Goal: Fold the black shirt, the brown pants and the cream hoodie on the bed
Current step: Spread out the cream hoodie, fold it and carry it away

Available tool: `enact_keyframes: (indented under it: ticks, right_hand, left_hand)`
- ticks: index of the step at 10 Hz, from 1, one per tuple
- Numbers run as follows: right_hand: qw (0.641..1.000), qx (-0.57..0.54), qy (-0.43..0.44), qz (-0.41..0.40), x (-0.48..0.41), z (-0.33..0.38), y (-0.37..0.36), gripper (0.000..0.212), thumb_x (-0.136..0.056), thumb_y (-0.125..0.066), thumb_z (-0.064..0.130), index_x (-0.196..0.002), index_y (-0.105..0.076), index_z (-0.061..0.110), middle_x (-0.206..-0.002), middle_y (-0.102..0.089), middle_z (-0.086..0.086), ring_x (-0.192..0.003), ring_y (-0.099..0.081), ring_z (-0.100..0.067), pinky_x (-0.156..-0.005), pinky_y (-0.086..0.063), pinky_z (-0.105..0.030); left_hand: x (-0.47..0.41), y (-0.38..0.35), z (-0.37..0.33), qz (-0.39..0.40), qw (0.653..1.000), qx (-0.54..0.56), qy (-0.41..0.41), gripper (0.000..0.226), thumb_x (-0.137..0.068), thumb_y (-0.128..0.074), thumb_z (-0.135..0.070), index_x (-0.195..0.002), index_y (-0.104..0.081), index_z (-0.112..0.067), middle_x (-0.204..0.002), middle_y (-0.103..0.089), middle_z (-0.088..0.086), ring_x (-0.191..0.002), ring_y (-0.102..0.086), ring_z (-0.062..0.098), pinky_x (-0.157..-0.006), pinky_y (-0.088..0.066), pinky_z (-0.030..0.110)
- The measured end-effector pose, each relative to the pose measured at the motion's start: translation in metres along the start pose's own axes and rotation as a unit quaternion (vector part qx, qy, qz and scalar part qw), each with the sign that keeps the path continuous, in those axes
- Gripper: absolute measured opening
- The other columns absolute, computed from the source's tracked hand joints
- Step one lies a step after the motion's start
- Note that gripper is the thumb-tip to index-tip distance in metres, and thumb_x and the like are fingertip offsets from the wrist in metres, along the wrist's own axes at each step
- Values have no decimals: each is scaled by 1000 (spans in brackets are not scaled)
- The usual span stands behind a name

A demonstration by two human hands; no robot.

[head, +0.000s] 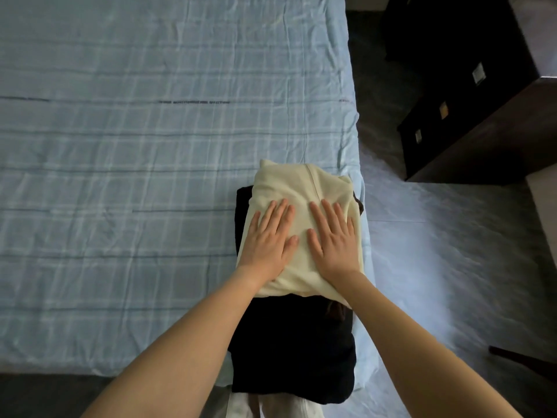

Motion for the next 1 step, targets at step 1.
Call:
enact_keyframes:
  ticks: [1]
  right_hand:
    - [999, 2, -5, 36, -7, 9, 14, 56, -100, -41, 44, -153, -31, 29, -161, -26, 1, -150, -16, -24, -119, -16, -47]
  left_hand:
    - [-5, 18, 3, 30, 999, 30, 6, 63, -98, -30, -45, -154, -19, -18, -163, -12, 3, -150, -7, 21, -120, -17, 44]
Point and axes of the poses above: each hand's wrist, its own x-axis away from the middle knuckle, its own y-axis out of the back of the hand, z = x × y, the point moved 8 cm from there along -x, towards the middle knuckle
